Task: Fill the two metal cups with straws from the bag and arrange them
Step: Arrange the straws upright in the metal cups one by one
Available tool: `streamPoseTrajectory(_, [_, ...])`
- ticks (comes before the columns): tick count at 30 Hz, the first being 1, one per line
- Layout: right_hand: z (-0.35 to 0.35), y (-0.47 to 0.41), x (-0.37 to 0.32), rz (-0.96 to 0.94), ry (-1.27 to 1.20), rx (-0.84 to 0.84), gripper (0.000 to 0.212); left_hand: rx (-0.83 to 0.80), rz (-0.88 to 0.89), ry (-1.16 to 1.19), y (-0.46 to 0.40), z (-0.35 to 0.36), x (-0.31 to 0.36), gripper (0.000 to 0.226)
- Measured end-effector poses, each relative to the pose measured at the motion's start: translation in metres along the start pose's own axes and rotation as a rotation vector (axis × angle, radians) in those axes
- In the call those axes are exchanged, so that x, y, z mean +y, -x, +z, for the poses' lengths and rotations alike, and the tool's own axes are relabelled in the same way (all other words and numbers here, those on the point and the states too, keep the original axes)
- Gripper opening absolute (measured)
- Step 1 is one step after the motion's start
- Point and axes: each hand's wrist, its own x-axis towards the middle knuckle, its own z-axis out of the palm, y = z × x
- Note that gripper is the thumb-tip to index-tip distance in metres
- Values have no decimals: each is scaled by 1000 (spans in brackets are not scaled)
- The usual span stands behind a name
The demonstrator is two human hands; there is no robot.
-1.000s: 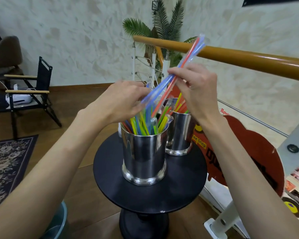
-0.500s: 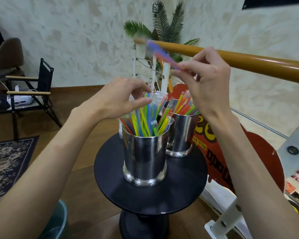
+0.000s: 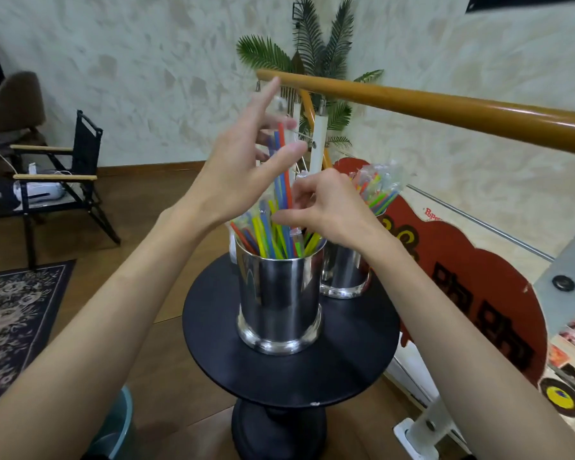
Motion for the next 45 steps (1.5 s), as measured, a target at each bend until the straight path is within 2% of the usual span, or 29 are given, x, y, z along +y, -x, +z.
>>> streamPoseTrajectory(3, [-3, 0, 3, -22, 22, -73, 29, 19, 49, -159, -2, 2, -7, 34])
streamPoseTrajectory(5, [-10, 1, 6, -43, 8, -101, 19, -28, 54, -240, -1, -1, -11, 24])
streamPoseTrajectory(8, [-26, 4, 9, -90, -46, -51, 17, -196, 91, -410, 3, -5, -13, 18])
streamPoseTrajectory(11, [-45, 11, 8, -125, -39, -52, 18, -336, 109, -540, 5, -6, -13, 21])
streamPoseTrajectory(14, [-60, 19, 7, -142, -21, -185, 18, -478, 93, -636, 6, -6, -13, 19])
streamPoseTrajectory(17, [-70, 24, 8, -114, 0, -332, 22, -540, 101, -648, 6, -2, -13, 12])
streamPoseTrajectory(21, [-68, 24, 12, -49, 56, -434, 51, -540, 56, -527, 5, -5, -13, 15])
streamPoseTrajectory(23, [-60, 21, 15, -39, 104, -432, 54, -579, -29, -384, 5, -10, -5, 23])
streamPoseTrajectory(26, [-46, 15, 21, -33, 134, -401, 39, -726, -112, -285, 8, -14, 3, 35])
streamPoseTrajectory(30, [-39, 9, 24, -51, 165, -293, 15, -877, -142, -359, 10, -12, 5, 56])
streamPoseTrajectory(34, [-38, 8, 25, -75, 109, -247, 12, -806, -148, -393, 11, -4, 7, 62])
streamPoseTrajectory(41, [-34, 5, 28, -82, -28, -172, 13, -515, -73, -433, 8, 11, -1, 31])
streamPoseTrajectory(45, [-32, 3, 28, -78, -133, -93, 23, -435, -116, -288, 6, 11, -10, 23])
